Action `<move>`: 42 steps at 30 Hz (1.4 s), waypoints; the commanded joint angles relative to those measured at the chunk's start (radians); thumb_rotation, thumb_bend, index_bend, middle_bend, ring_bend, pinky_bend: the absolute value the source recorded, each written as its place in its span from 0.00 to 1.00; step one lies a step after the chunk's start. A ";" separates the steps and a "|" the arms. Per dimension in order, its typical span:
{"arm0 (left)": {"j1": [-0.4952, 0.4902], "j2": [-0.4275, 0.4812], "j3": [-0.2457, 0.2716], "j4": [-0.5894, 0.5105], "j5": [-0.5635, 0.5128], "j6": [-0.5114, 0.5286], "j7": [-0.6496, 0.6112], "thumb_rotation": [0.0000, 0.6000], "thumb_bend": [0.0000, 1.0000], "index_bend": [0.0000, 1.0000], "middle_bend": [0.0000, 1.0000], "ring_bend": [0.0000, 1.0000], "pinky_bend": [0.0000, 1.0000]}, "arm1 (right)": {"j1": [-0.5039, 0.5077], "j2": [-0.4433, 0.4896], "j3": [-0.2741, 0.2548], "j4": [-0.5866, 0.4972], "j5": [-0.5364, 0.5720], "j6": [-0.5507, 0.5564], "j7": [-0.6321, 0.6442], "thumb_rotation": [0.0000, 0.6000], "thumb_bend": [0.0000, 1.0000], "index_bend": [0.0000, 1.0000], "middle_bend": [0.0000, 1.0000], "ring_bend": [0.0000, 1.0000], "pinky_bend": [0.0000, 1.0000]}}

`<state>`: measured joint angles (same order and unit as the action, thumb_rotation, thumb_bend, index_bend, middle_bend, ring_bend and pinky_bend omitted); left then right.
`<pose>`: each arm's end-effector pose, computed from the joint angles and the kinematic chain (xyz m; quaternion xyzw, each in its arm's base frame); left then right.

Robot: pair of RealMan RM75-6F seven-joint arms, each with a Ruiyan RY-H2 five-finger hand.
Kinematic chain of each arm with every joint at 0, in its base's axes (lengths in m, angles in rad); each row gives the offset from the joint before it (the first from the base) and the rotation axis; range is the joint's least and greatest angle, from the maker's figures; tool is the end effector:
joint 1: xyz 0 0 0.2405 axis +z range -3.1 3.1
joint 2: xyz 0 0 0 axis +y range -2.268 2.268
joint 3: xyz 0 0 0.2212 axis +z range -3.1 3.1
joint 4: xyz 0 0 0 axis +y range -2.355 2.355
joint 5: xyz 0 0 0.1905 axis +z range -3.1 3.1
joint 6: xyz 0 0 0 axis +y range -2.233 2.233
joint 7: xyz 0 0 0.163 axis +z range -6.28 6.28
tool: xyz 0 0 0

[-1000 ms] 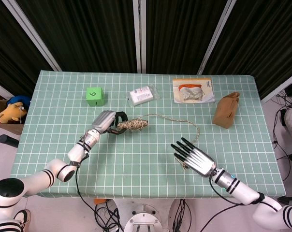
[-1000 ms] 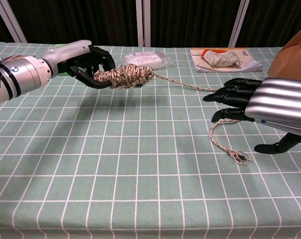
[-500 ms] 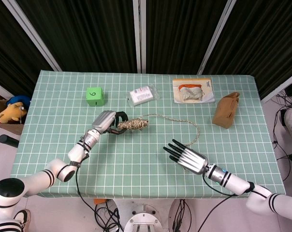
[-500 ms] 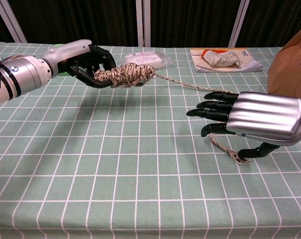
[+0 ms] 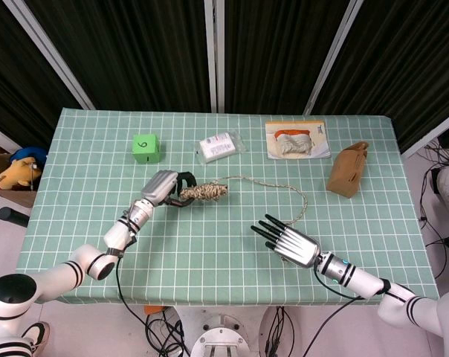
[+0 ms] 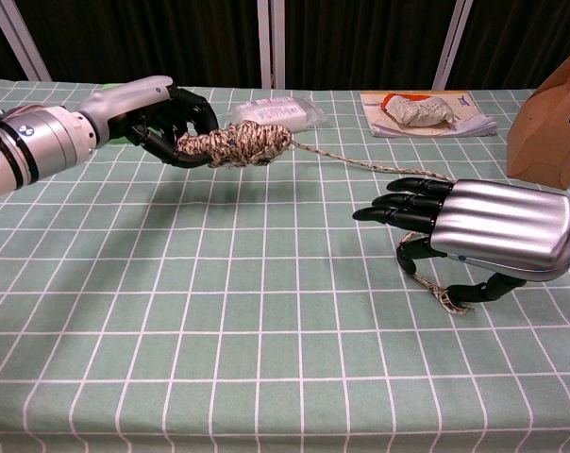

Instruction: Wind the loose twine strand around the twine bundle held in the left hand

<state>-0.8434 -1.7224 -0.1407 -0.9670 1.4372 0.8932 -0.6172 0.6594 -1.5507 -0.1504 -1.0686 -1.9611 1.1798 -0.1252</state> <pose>-0.1252 0.3769 -0.0291 -0.6640 -0.5124 -0.4767 0.2632 -0.1739 -0.2619 -0.0207 0.9011 -0.0462 0.3255 0.2828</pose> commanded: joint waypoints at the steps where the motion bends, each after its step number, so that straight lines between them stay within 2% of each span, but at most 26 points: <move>1: -0.001 -0.001 0.000 0.000 0.000 -0.001 0.001 1.00 0.40 0.75 0.73 0.63 0.63 | -0.003 -0.007 -0.006 0.015 0.002 0.011 0.011 1.00 0.21 0.49 0.00 0.00 0.00; 6: -0.001 -0.004 0.003 0.002 -0.001 -0.005 0.006 1.00 0.40 0.75 0.73 0.63 0.63 | -0.003 -0.017 -0.015 0.036 0.003 0.018 0.027 1.00 0.22 0.52 0.00 0.00 0.00; 16: 0.000 -0.001 0.004 0.001 0.000 -0.002 0.012 1.00 0.40 0.75 0.73 0.63 0.63 | 0.000 -0.031 -0.029 0.063 -0.001 0.048 0.061 1.00 0.29 0.52 0.00 0.00 0.00; 37: 0.007 0.003 0.008 0.006 -0.002 0.000 0.023 1.00 0.40 0.75 0.73 0.63 0.63 | 0.001 -0.059 -0.045 0.103 0.002 0.077 0.096 1.00 0.29 0.45 0.00 0.00 0.00; 42: 0.009 0.000 0.011 0.013 -0.001 0.000 0.022 1.00 0.40 0.75 0.73 0.63 0.63 | 0.004 -0.064 -0.050 0.103 0.004 0.070 0.104 1.00 0.38 0.46 0.00 0.00 0.00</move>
<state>-0.8349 -1.7221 -0.1296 -0.9545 1.4364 0.8929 -0.5949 0.6633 -1.6142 -0.2002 -0.9656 -1.9573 1.2501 -0.0216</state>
